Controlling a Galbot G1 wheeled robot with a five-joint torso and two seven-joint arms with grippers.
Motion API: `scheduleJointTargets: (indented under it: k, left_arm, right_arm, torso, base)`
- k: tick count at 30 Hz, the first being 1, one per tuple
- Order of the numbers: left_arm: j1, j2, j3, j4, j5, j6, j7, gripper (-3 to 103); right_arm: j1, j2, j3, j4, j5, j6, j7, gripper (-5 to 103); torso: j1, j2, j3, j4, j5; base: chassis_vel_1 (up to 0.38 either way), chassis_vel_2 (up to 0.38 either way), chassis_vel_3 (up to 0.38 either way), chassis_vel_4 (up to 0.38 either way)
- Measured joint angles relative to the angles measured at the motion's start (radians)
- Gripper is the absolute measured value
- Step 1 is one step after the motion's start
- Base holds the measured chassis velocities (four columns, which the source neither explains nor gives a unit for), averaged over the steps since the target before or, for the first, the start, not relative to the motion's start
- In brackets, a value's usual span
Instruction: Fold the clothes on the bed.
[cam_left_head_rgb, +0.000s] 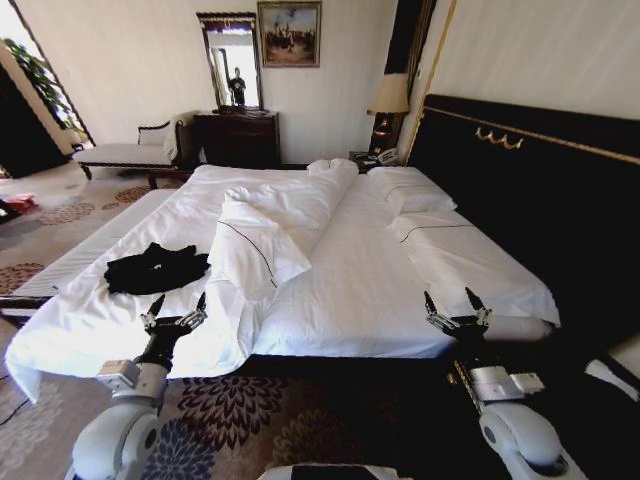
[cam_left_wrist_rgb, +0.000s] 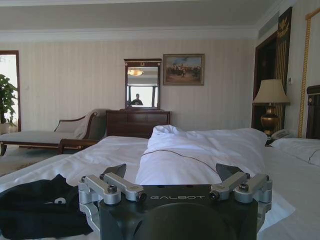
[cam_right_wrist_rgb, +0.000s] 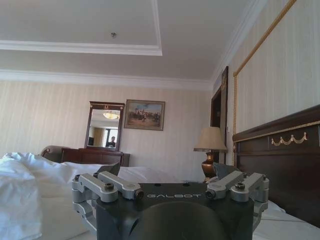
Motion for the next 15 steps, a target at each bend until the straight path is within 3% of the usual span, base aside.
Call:
scheduleJointTargets:
  k: [15]
  left_arm:
    - [0.018,-0.006,-0.002,-0.013,0.008,-0.003,0.000,100]
  right_arm:
    - [-0.007,0.003,0.001,0.010,-0.008,-0.001,0.000,100]
  torso:
    - [0.000,0.000,0.000,0.0001,0.0000]
  base:
    - [0.000,0.000,0.000,0.000]
